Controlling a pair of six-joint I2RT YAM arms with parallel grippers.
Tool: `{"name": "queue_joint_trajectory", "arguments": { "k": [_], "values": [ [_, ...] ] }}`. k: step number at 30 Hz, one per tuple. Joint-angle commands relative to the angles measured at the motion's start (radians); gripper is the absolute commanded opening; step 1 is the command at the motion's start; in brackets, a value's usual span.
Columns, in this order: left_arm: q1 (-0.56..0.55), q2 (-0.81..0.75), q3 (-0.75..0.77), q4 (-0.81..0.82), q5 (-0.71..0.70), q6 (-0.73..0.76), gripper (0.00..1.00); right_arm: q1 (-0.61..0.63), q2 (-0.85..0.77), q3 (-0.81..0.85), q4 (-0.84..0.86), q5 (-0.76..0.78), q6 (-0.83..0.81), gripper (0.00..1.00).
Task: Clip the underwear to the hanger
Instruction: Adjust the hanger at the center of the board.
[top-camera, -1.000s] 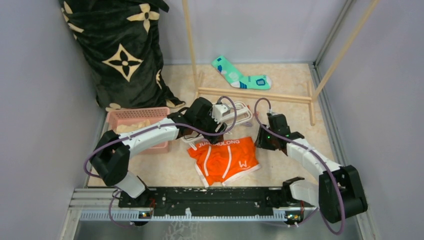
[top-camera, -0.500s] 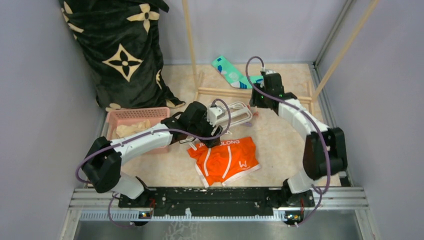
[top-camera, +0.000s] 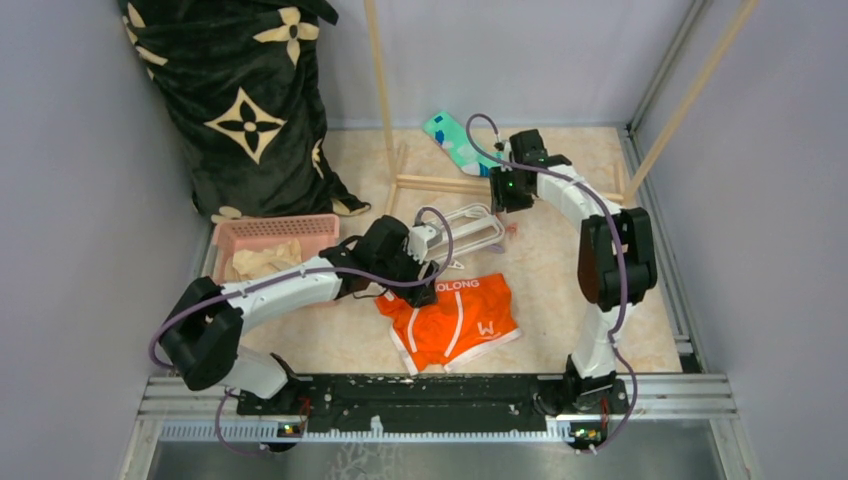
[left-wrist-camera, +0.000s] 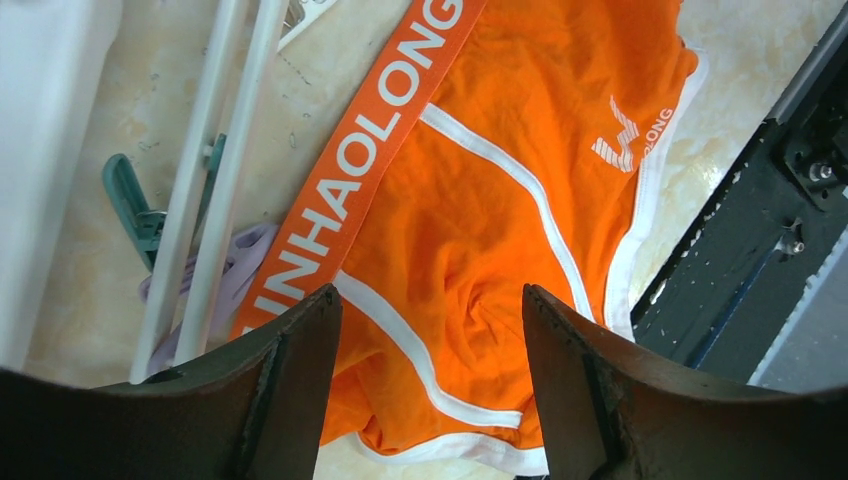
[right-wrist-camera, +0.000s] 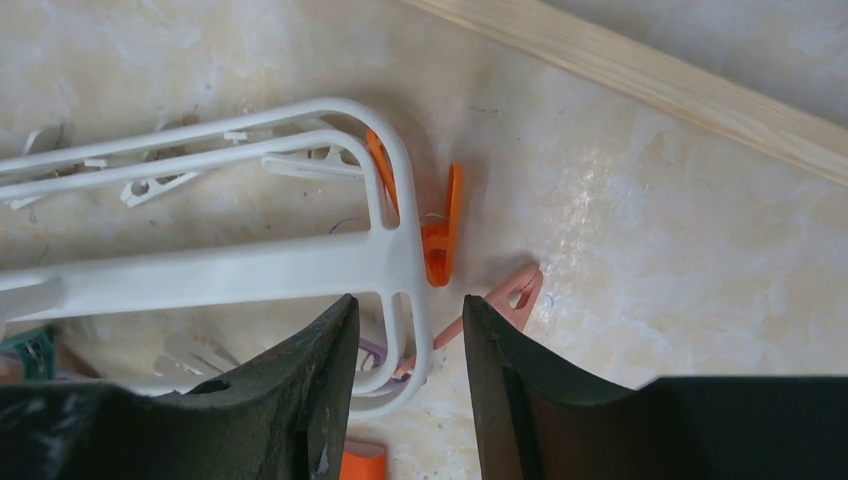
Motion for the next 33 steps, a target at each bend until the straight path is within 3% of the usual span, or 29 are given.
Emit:
{"name": "queue_joint_trajectory", "arguments": {
  "k": [1, 9, 16, 22, 33],
  "values": [
    [0.0, 0.037, -0.001, 0.058, 0.061, -0.045, 0.72, 0.003, 0.035, 0.071, -0.055, -0.023, -0.052, 0.43],
    [-0.001, 0.134, 0.02, 0.044, 0.03, -0.05, 0.72, 0.018, 0.08, 0.067, -0.064, 0.0, -0.057, 0.4],
    [0.011, 0.153, 0.031, 0.037, -0.051, -0.061, 0.74, 0.031, 0.049, 0.002, -0.027, 0.009, -0.014, 0.22],
    [0.049, 0.168, 0.051, 0.028, -0.057, -0.042, 0.75, 0.031, -0.026, -0.101, -0.006, 0.045, 0.044, 0.12],
    [0.128, 0.222, 0.121, 0.013, -0.022, 0.01, 0.75, 0.041, -0.23, -0.318, 0.065, 0.027, 0.178, 0.09]
  ]
}}
